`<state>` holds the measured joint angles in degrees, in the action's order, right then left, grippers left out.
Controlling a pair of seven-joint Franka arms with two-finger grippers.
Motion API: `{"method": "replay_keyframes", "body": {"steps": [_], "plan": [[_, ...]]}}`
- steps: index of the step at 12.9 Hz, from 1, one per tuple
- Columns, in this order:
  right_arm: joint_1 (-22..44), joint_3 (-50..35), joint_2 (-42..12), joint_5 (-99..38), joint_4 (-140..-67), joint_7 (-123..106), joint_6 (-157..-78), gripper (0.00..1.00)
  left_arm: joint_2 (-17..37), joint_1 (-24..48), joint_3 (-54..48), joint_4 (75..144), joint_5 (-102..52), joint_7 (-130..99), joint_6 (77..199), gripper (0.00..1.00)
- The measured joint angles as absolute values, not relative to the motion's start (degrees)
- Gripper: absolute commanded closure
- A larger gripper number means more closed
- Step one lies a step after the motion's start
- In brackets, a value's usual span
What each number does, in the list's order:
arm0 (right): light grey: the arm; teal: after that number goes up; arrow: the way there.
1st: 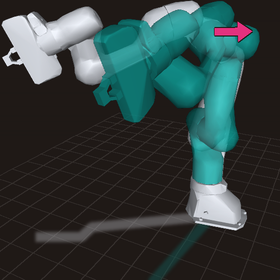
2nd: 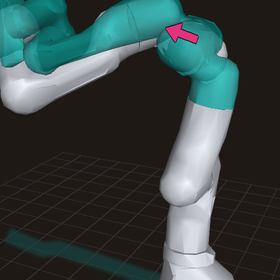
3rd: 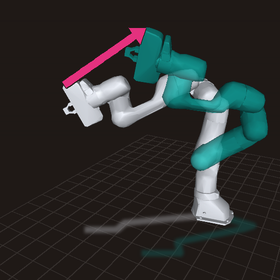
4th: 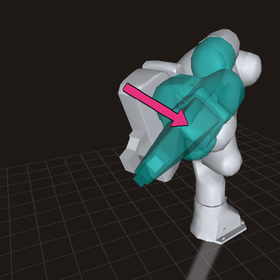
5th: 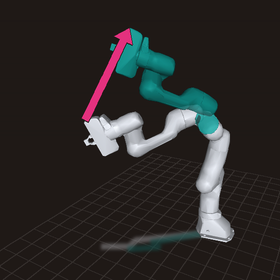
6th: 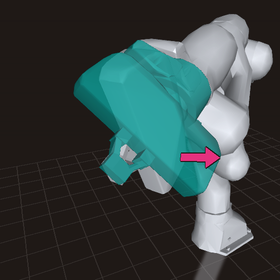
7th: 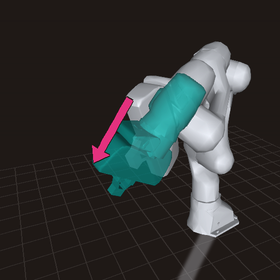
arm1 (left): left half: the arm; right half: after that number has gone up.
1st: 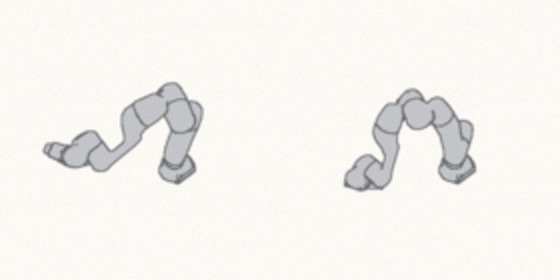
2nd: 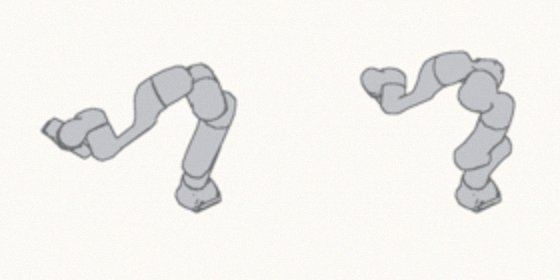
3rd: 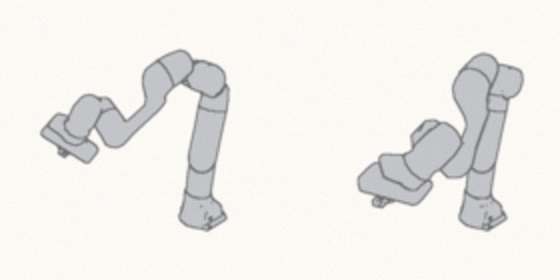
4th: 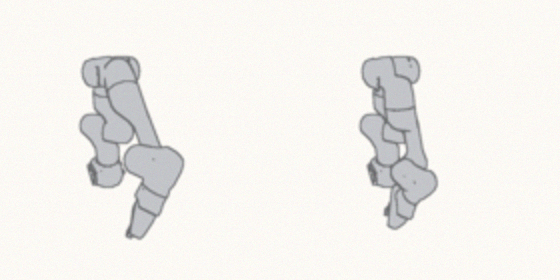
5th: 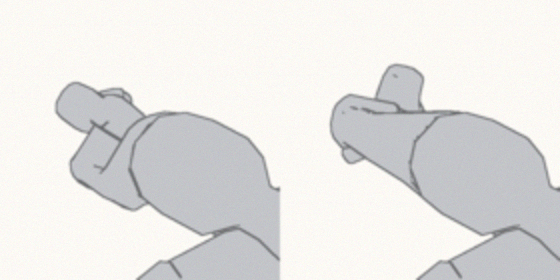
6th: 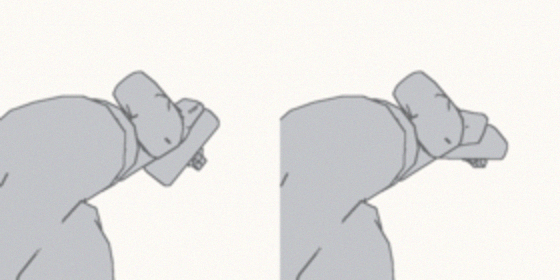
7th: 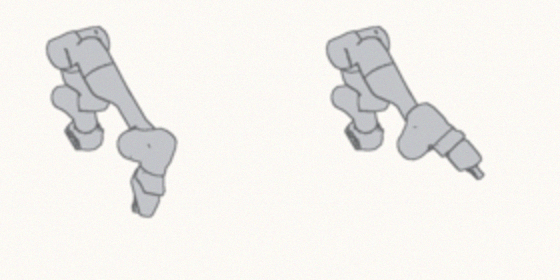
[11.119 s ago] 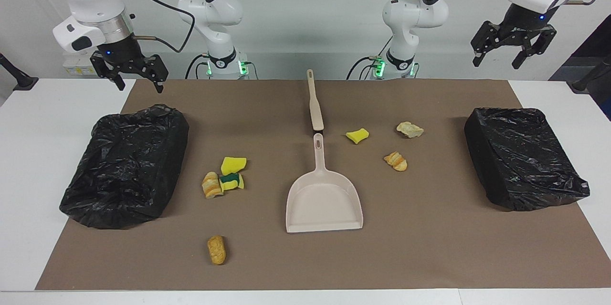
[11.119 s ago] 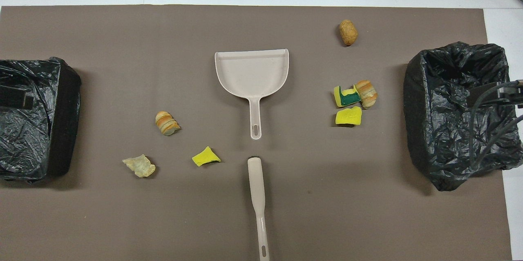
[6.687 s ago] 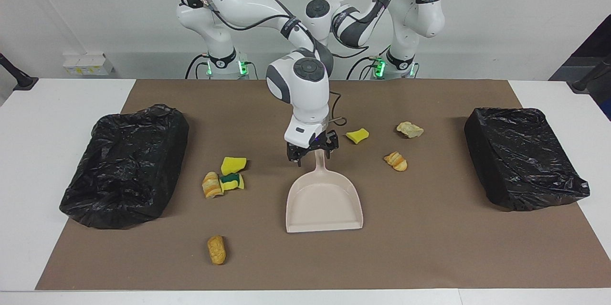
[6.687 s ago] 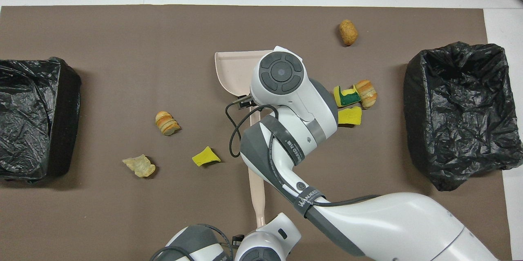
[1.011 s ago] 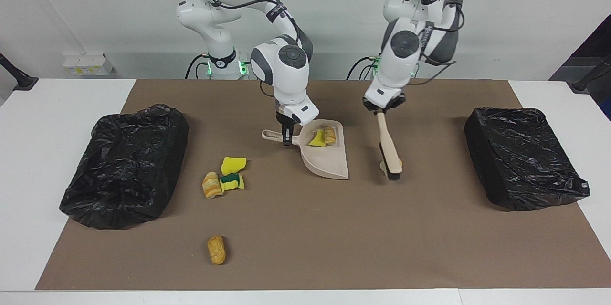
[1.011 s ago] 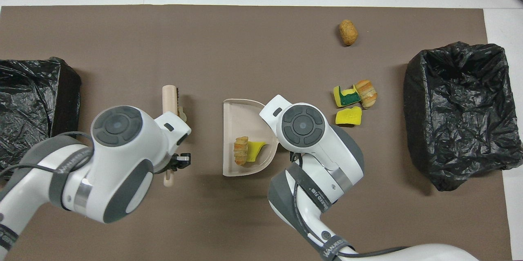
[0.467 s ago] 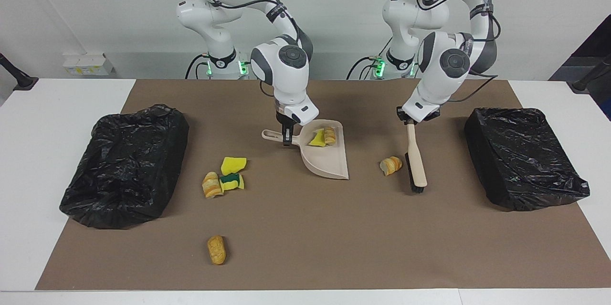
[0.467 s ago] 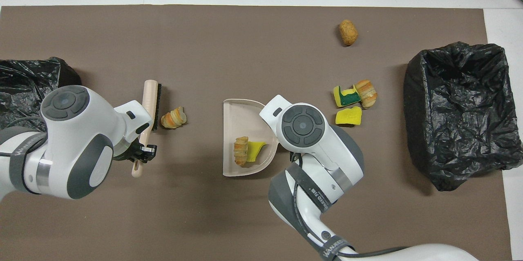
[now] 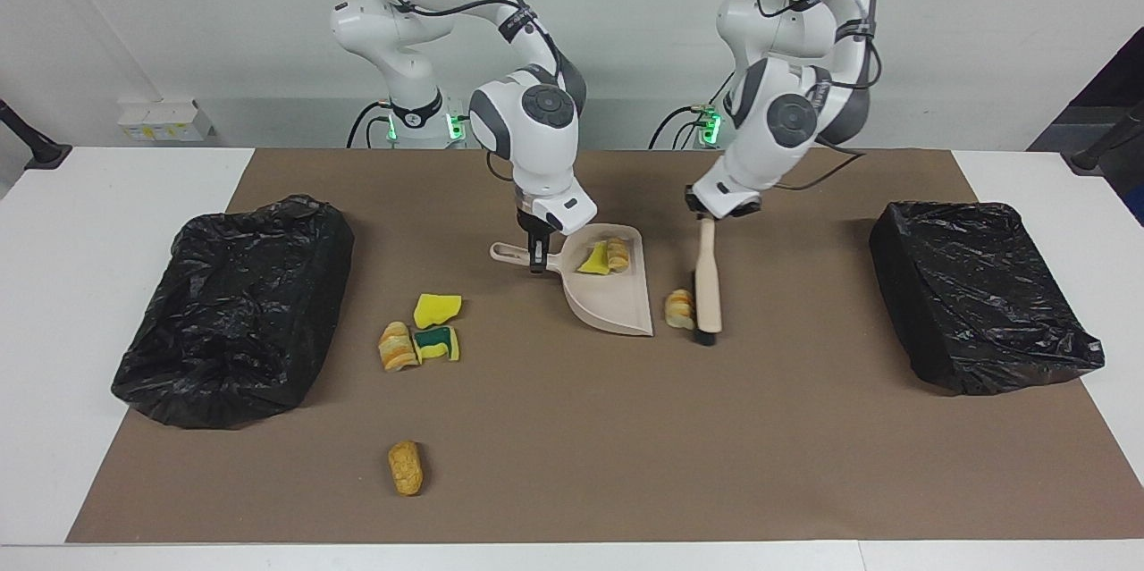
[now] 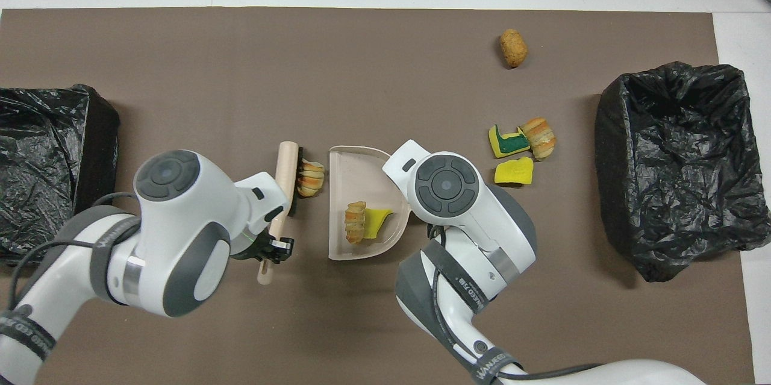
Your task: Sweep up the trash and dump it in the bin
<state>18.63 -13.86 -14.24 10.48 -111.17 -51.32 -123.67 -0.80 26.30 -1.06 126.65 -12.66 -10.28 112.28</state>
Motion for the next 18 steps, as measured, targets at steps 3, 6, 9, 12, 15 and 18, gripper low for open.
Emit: {"method": "replay_keyframes", "body": {"steps": [3,6,9,12,15,18], "plan": [[18.62,-13.84,-14.24,10.48,-111.20,-51.25,-123.62,1.00,-1.05,32.81,-1.33,126.62,-16.02,-17.05,115.56,1.00],[18.52,-13.81,-14.26,10.45,-111.20,-51.09,-123.62,1.00,-1.16,34.57,-1.53,125.50,-17.77,-20.26,116.38,1.00],[18.34,-13.75,-14.26,10.44,-111.17,-51.03,-123.62,1.00,-1.00,34.57,-1.41,123.64,-18.79,-21.61,116.37,1.00],[17.99,-13.69,-14.13,10.44,-110.98,-51.03,-123.57,1.00,-1.01,34.57,-1.35,122.57,-18.89,-22.61,115.07,1.00],[16.48,-13.64,-13.50,10.45,-109.29,-51.67,-119.85,1.00,-1.03,34.57,-1.32,122.58,-18.90,-24.83,113.81,1.00],[12.74,-13.62,-11.20,9.28,-107.88,-57.26,-117.32,1.00,-1.34,34.57,-1.23,123.06,-18.88,-27.24,112.43,1.00]]}}
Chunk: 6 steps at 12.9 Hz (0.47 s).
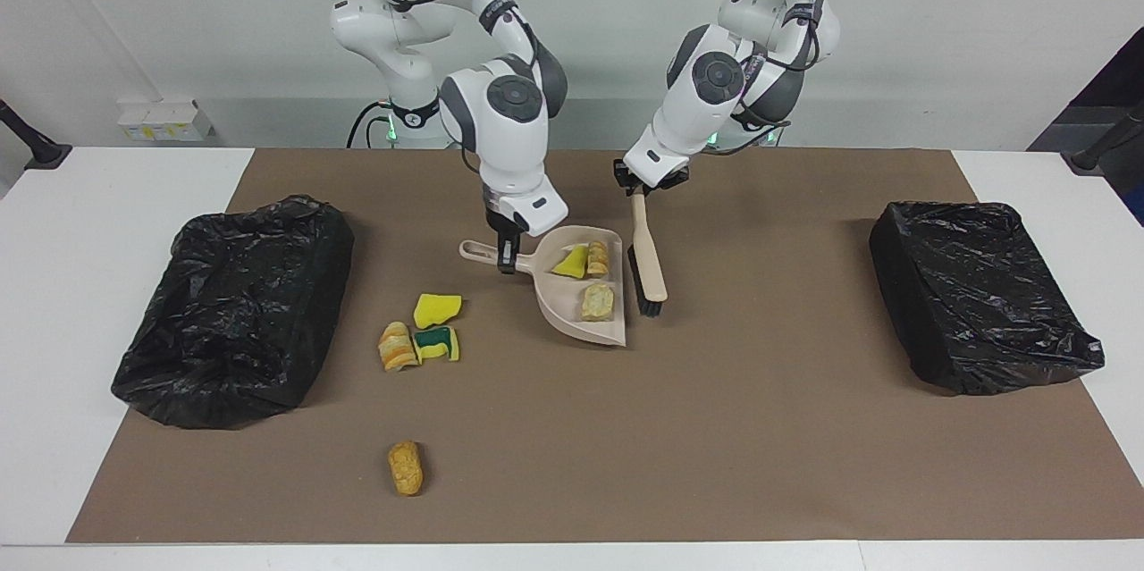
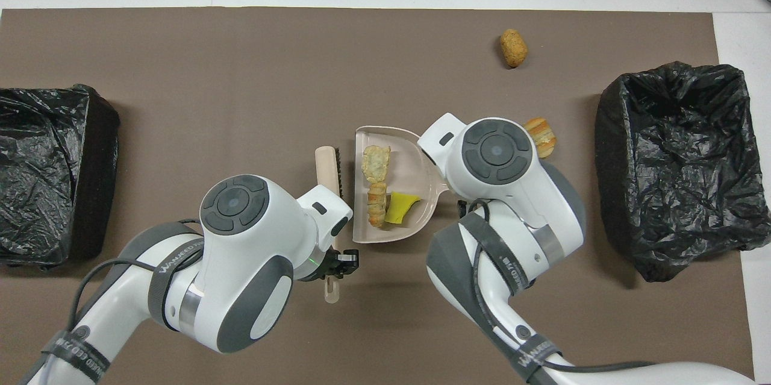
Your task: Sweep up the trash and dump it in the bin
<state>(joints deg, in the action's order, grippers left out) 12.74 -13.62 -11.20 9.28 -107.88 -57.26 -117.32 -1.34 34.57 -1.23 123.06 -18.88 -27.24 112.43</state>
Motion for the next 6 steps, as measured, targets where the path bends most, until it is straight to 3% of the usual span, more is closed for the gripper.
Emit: {"method": "replay_keyframes", "body": {"steps": [6], "plan": [[2.79,-13.50,-8.21,0.21,-103.97,-73.26,-110.29,1.00,-5.53,41.61,-1.59,129.13,-17.63,-38.60,113.74,1.00]]}}
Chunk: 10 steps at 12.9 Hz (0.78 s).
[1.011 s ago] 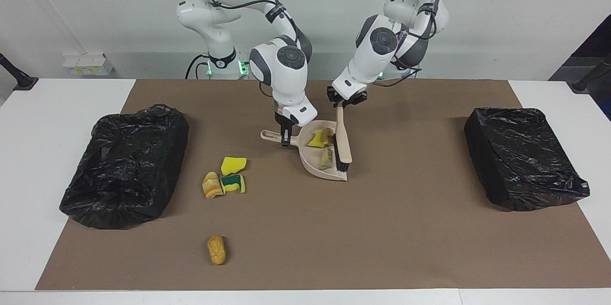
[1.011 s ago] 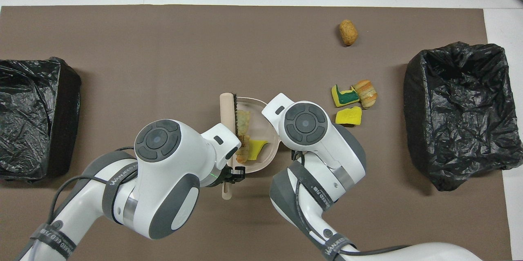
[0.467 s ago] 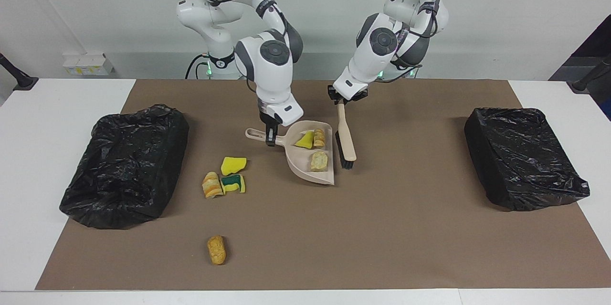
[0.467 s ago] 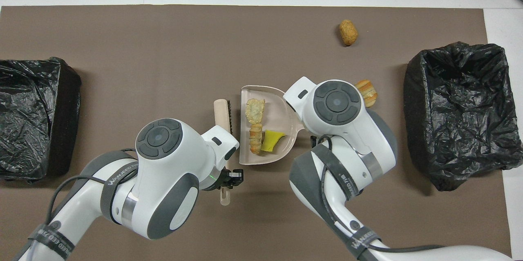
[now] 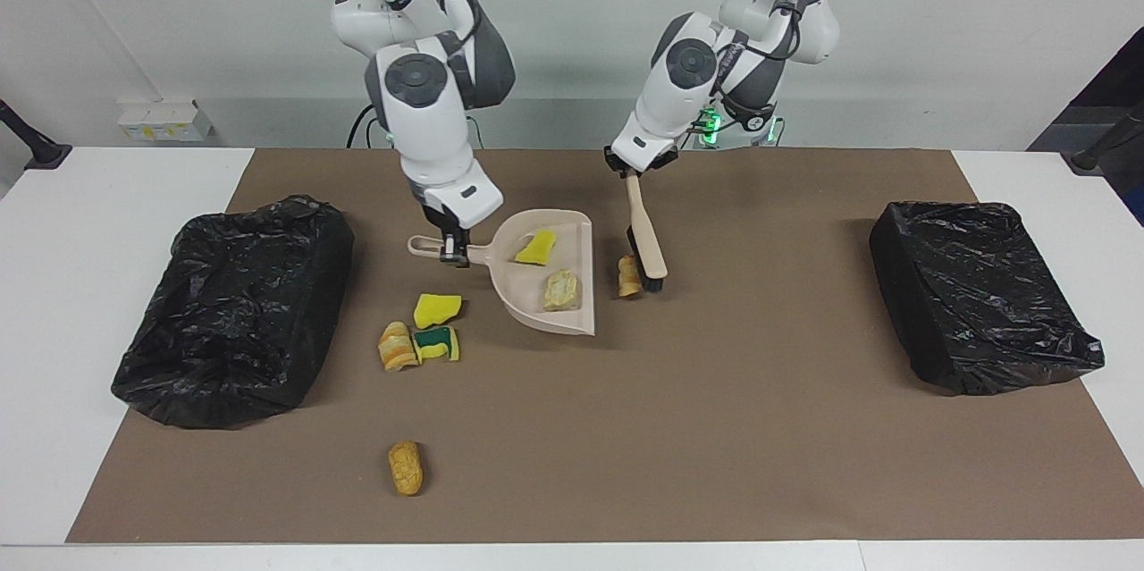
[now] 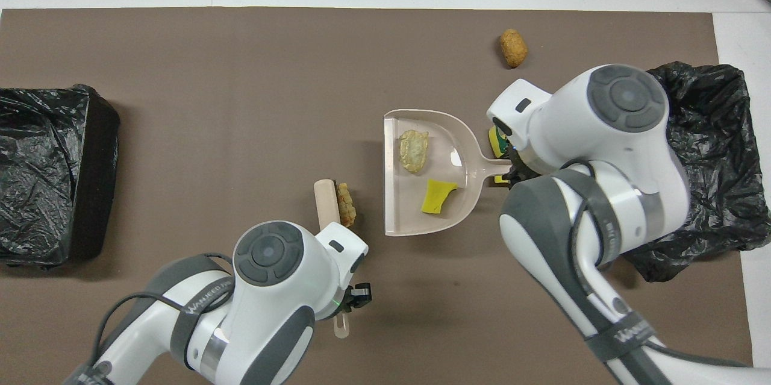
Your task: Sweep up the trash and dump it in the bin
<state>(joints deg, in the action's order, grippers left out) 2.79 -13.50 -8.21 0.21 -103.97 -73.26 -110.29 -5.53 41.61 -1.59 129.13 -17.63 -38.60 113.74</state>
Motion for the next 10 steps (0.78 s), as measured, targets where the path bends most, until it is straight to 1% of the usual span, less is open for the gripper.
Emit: {"method": "replay_keyframes", "body": {"steps": [3,7,10], "plan": [[-3.22,-13.43,-8.11,-1.67,-101.40,-81.60,-105.79,1.00,-5.75,43.09,-1.53,131.33,-17.22,-40.74,116.86,1.00],[-10.20,-13.39,-8.05,-1.92,-98.45,-89.94,-100.52,1.00,-5.75,38.91,-0.68,132.40,-15.31,-40.77,117.05,1.00],[-14.76,-13.35,-8.05,-1.96,-97.60,-95.89,-98.71,1.00,-5.75,36.74,-0.61,133.34,-14.65,-39.58,117.99,1.00]]}}
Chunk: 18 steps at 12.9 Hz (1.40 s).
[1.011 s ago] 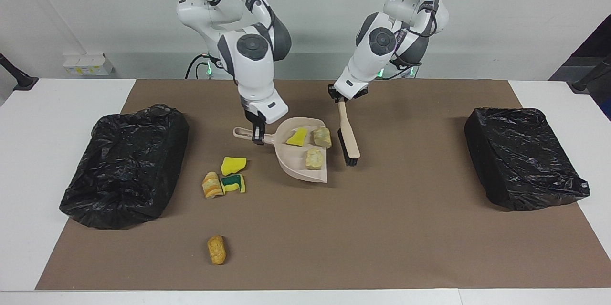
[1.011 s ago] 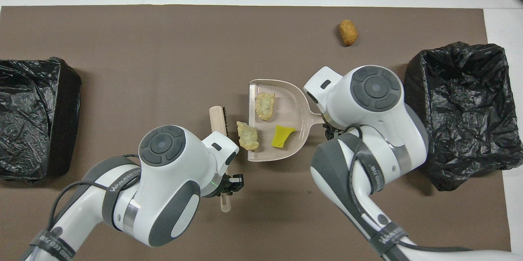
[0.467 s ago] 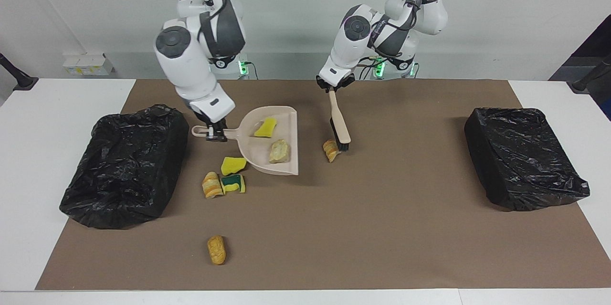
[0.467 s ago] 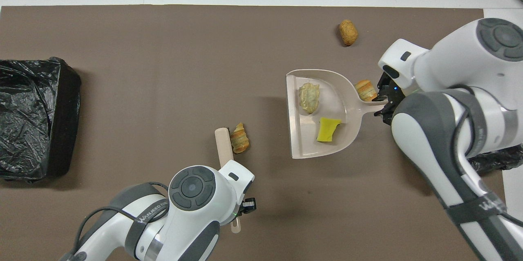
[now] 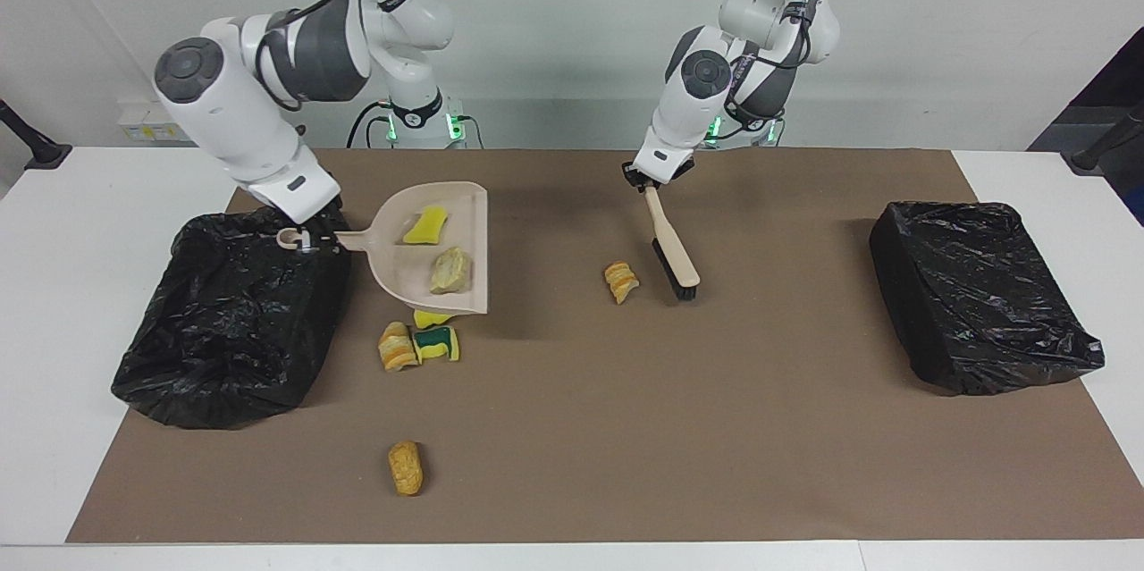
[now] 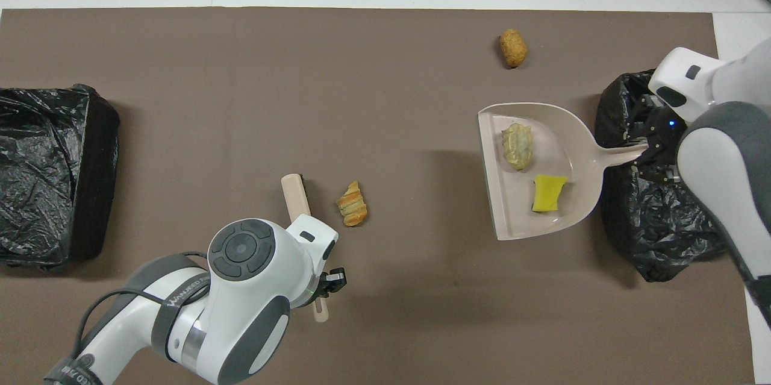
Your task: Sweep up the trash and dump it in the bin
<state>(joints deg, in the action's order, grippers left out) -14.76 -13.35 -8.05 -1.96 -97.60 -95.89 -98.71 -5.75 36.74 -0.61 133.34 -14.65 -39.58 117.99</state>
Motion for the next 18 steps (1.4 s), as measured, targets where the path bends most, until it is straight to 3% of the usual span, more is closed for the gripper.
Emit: {"method": "replay_keyframes", "body": {"steps": [4,9,18], "plan": [[-12.54,-13.77,-7.12,-1.74,-99.45,-97.00,-99.67,1.00,-5.52,35.53,-0.61,134.58,-14.64,-35.85,120.01,1.00],[-2.82,-14.04,-4.40,1.42,-112.12,-86.58,-113.56,1.00,-4.66,35.53,-0.69,135.02,-14.64,-35.28,120.82,1.00],[9.00,-14.15,-9.94,9.41,-116.58,-64.24,-122.61,1.00,-4.66,35.53,-0.70,135.03,-14.63,-33.70,121.62,1.00]]}}
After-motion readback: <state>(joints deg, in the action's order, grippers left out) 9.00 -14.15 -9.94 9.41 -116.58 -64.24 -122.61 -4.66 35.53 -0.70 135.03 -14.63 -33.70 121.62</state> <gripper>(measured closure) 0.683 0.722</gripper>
